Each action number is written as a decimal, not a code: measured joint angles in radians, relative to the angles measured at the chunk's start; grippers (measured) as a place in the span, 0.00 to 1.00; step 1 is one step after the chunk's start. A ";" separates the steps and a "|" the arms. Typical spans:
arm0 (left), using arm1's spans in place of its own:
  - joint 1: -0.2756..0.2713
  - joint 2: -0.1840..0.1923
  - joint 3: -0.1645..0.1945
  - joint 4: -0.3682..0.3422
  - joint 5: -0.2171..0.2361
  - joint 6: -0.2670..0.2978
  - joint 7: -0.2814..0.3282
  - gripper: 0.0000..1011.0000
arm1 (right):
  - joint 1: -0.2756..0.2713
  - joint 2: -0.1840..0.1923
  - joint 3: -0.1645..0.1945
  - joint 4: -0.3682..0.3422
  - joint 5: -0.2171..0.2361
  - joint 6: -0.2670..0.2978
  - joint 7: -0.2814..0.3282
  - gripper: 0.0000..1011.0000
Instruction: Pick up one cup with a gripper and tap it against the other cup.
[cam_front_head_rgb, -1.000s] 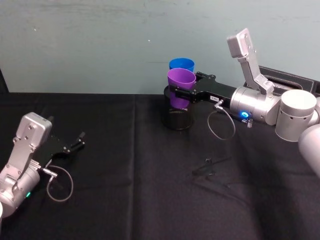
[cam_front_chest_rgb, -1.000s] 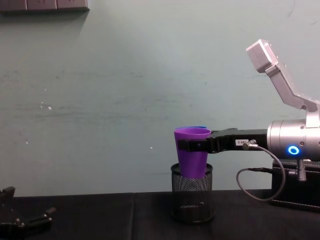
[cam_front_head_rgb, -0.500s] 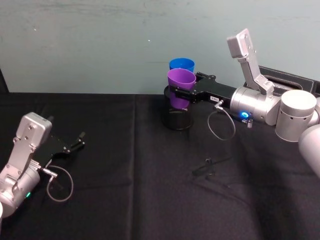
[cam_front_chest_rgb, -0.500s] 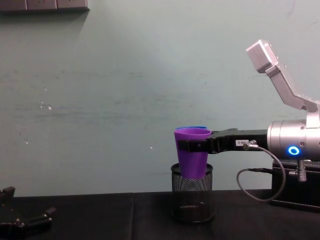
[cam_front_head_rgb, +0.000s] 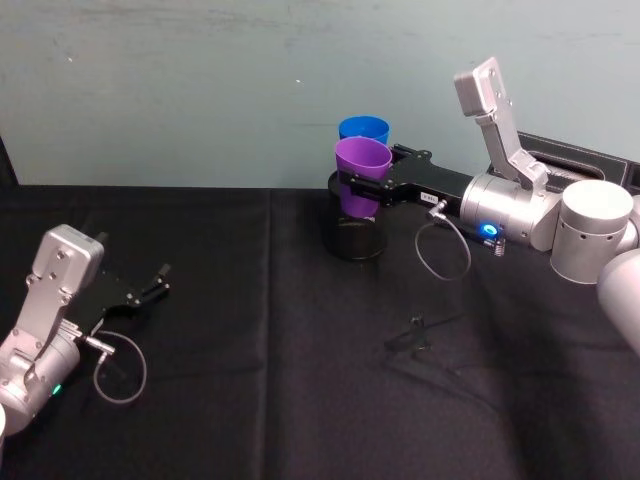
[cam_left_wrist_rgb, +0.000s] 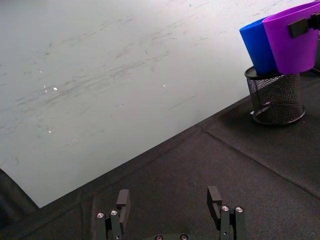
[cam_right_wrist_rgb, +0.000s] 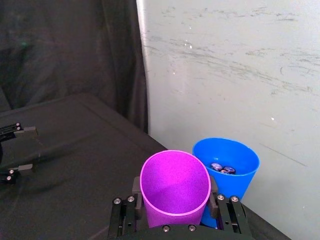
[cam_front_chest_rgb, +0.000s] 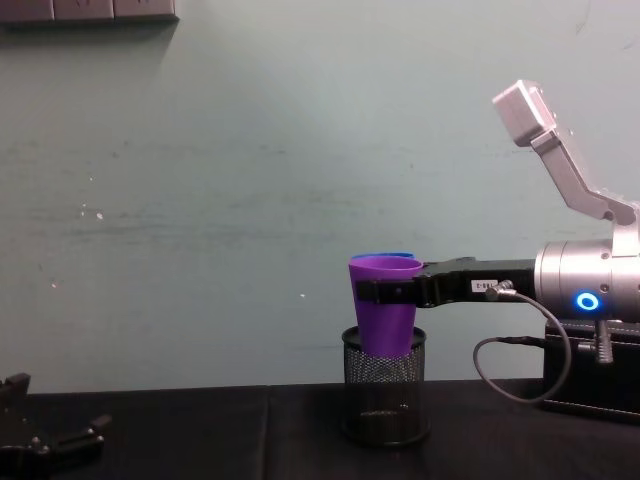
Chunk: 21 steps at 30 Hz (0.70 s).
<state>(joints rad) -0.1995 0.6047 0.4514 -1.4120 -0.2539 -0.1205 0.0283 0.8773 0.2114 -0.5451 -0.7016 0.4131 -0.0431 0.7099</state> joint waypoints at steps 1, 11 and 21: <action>0.000 0.000 0.000 0.000 0.000 0.000 0.000 1.00 | 0.000 0.000 0.000 0.000 0.000 0.000 0.000 0.72; 0.000 0.000 0.000 0.000 0.000 0.000 0.000 1.00 | 0.000 0.000 0.000 0.000 0.000 0.000 0.000 0.72; 0.000 0.000 0.000 0.000 0.000 0.000 0.000 1.00 | 0.000 0.000 0.000 0.000 0.000 0.000 0.000 0.72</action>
<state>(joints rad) -0.1995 0.6047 0.4514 -1.4120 -0.2539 -0.1205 0.0283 0.8774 0.2114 -0.5450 -0.7017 0.4130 -0.0432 0.7098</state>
